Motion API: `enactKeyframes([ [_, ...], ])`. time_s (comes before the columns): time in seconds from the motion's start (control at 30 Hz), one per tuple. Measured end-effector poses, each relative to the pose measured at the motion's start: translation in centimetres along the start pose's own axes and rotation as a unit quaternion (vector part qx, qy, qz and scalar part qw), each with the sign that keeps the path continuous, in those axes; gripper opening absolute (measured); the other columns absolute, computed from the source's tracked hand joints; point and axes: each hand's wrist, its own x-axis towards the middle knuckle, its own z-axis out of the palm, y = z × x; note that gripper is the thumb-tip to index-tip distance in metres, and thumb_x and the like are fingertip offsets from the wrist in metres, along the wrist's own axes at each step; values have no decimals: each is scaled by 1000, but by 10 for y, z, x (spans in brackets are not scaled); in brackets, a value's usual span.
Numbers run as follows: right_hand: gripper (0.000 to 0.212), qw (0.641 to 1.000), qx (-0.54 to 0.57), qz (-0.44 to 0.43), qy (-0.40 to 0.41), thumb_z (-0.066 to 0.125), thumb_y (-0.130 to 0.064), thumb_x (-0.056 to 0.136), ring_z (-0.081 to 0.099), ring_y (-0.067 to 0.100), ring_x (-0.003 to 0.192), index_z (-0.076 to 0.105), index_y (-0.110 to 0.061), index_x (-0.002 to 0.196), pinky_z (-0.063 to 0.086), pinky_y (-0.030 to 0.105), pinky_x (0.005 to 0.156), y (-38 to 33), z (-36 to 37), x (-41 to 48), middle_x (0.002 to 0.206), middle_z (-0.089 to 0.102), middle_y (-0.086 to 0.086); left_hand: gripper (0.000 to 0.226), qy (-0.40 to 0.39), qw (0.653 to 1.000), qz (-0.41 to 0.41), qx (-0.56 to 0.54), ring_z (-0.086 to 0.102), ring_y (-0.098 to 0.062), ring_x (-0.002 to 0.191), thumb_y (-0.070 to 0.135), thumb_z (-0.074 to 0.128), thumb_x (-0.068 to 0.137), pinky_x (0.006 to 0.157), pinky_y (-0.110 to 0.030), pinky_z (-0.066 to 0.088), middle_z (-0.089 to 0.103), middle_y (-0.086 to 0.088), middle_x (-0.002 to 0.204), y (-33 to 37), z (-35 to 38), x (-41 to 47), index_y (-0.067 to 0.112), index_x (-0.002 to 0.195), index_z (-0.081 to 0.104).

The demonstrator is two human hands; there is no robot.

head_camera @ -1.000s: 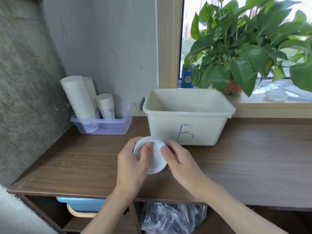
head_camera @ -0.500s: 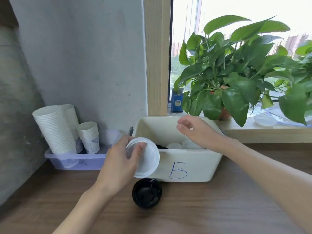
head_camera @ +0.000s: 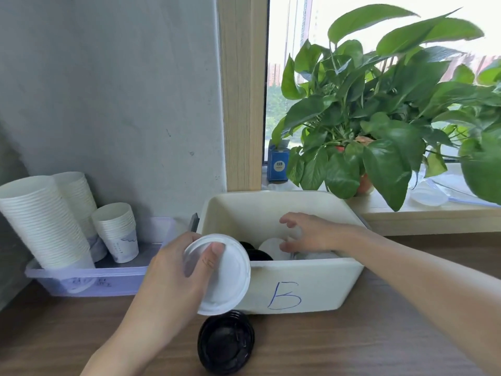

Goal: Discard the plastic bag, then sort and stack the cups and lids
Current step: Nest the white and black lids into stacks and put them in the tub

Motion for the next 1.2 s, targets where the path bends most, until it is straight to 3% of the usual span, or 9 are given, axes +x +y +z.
enactKeyframes([
  [0.17,69,998,-60,27,1,71,-46,79,43,24,126,38,-33,138,36,39,106,4,2,7,139,39,2,37,5,1000,0,-2,58,3,78,60,50,84,61,-11,38,64,26,78,-1,1,-1,27,76,63],
  [0.23,63,999,-45,27,-9,69,-42,81,43,23,126,40,-35,136,36,38,106,2,2,5,138,39,3,37,7,1000,-2,-9,59,3,78,61,51,86,62,-9,39,65,27,78,0,2,-1,27,77,63],
  [0.33,53,1000,16,7,-5,69,-35,84,42,18,126,48,-25,132,36,30,104,0,1,2,134,45,0,37,3,1000,-7,-18,58,4,76,60,53,88,63,-9,40,65,27,77,1,2,-2,26,78,63],
  [0.5,33,999,28,11,16,72,-39,80,49,15,112,62,-25,108,40,30,97,2,3,3,121,53,-4,33,-9,999,-31,-35,58,4,70,55,49,81,59,-9,39,64,26,71,4,1,-3,25,78,63],
  [0.7,51,993,85,-22,82,75,-47,72,49,13,111,52,-30,114,43,29,91,-18,-8,-13,127,49,-6,21,-1,997,-65,-38,58,6,69,39,57,92,57,-8,38,64,25,70,7,0,-7,22,82,63],
  [0.83,59,967,175,-118,143,80,-44,70,50,8,117,50,-32,120,42,28,96,-56,-19,-51,125,52,-13,18,38,995,-82,-40,58,4,75,38,58,93,59,-8,39,66,11,78,16,-5,-23,23,87,65],
  [0.97,68,937,256,-194,140,83,-43,66,61,11,103,45,-38,122,50,28,85,-95,-9,-106,122,52,-19,18,80,988,-122,-45,59,6,81,37,58,94,62,-8,41,66,13,87,16,-9,-47,21,96,65],
  [1.07,65,923,276,-237,127,85,-32,67,62,3,97,46,-43,118,50,18,81,-118,16,-145,112,55,-28,24,85,984,-150,-54,62,-5,93,40,58,95,73,-20,45,68,10,97,4,-12,-75,20,105,64],
  [1.2,72,929,270,-240,78,86,-32,66,56,-1,108,43,-44,123,46,20,91,-131,69,-174,115,56,-23,14,74,975,-182,-107,67,-12,97,30,58,96,87,-40,54,72,7,101,-16,-15,-112,28,104,68],
])
